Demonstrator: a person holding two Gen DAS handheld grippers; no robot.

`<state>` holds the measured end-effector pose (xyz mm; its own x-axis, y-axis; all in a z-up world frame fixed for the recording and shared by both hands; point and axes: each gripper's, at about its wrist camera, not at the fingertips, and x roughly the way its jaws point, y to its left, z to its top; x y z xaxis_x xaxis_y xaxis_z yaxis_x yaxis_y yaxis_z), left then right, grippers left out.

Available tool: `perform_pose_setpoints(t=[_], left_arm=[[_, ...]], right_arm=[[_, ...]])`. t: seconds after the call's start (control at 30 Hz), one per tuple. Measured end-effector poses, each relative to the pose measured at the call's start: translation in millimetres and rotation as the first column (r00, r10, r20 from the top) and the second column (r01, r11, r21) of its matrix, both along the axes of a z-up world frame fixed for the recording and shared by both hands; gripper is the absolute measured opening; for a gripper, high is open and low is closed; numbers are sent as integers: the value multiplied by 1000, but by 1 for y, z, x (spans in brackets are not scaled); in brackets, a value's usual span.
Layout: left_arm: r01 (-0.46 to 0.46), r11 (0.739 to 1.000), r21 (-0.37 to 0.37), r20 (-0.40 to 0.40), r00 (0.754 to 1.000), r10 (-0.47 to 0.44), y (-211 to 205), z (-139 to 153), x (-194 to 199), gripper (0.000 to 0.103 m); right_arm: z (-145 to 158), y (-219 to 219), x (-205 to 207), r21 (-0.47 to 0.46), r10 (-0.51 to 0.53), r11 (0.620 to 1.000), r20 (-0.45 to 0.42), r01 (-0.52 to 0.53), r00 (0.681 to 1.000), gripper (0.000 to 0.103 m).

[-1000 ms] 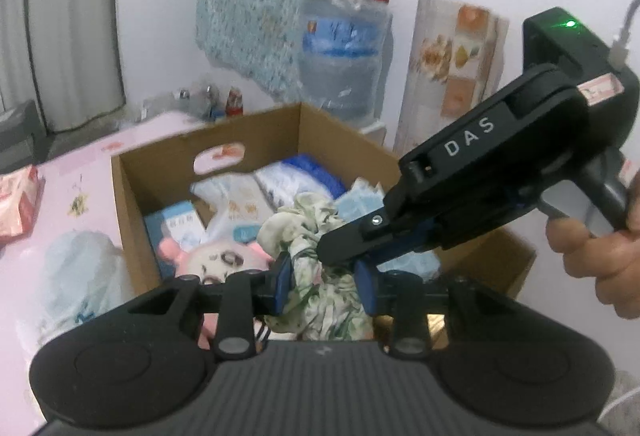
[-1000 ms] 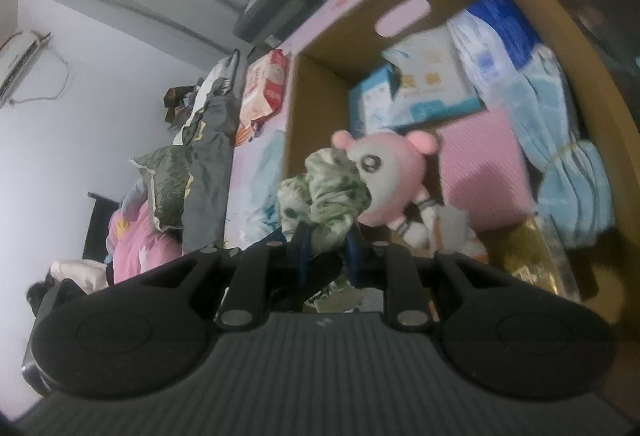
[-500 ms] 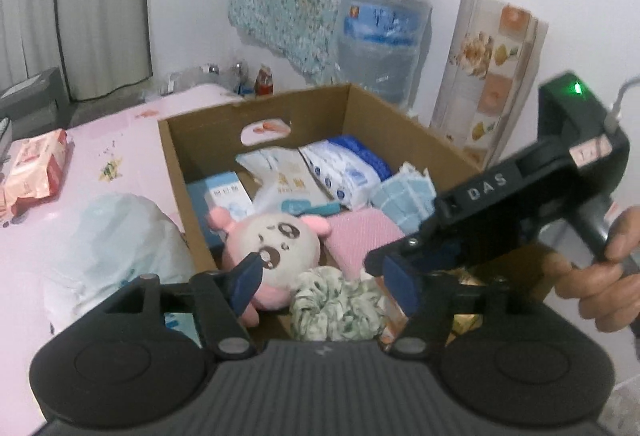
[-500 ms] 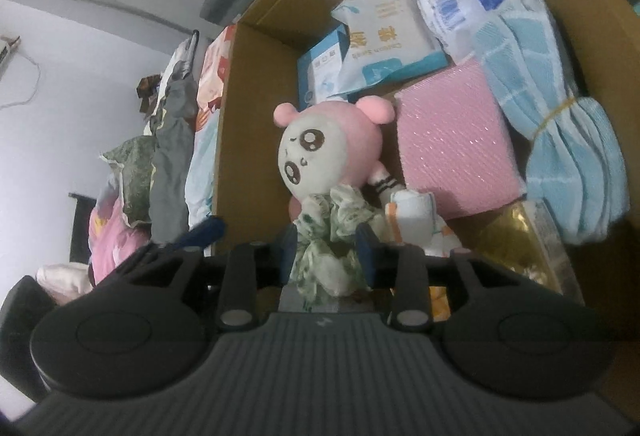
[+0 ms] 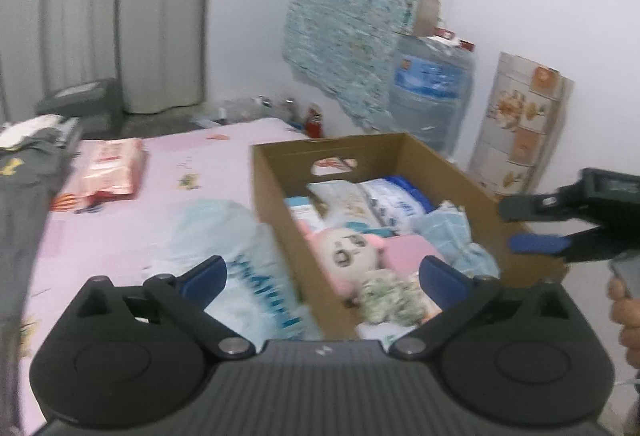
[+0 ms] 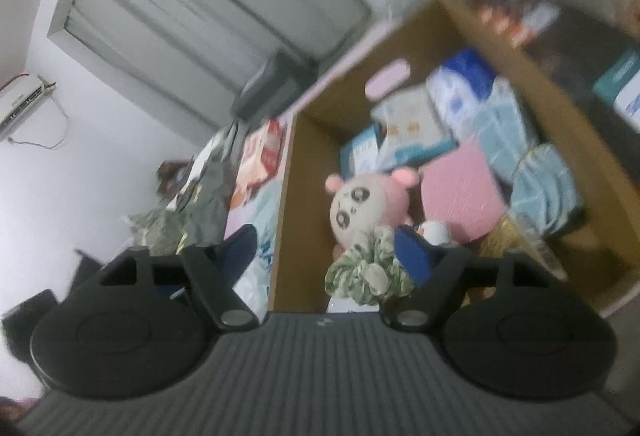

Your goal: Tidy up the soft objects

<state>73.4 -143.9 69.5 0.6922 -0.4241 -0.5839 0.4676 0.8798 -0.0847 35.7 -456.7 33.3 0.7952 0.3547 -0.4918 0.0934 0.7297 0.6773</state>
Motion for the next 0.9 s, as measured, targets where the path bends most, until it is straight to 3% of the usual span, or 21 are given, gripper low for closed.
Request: perform_pose_setpoints(t=[0.07, 0.17, 0.27, 0.4, 0.53, 0.6, 0.67, 0.83, 0.9], left_arm=[[-35, 999, 13, -8, 999, 35, 12, -1, -8, 103], [-70, 997, 12, -65, 995, 71, 30, -6, -19, 103], [-118, 993, 23, -127, 985, 120, 45, -14, -24, 103], [-199, 978, 56, -157, 966, 206, 61, -22, -27, 103], [-269, 959, 87, -127, 952, 278, 67, -28, -32, 103], [-278, 955, 101, -123, 949, 289, 67, -32, -33, 103], [-277, 955, 107, -140, 947, 291, 67, -38, -34, 103], [-268, 958, 100, -204, 937, 283, 66, -50, -33, 103], [-260, 959, 109, -216, 936, 279, 63, -54, -33, 103]], right_arm=[[12, 17, -15, -118, -48, 992, 39, 52, 998, 88], [26, 49, -28, -322, -68, 943, 56, 83, 996, 102], [34, 80, -33, -468, -56, 881, 53, 74, 997, 102], [42, 106, -38, -560, -68, 823, 72, 97, 995, 102], [44, 130, -49, -659, -127, 738, 73, 143, 989, 102], [42, 137, -55, -683, -145, 715, 58, 145, 988, 102], [34, 139, -57, -683, -150, 718, 41, 137, 988, 102], [15, 141, -62, -620, -143, 779, -26, 96, 989, 102], [7, 143, -65, -611, -160, 784, -34, 106, 987, 102]])
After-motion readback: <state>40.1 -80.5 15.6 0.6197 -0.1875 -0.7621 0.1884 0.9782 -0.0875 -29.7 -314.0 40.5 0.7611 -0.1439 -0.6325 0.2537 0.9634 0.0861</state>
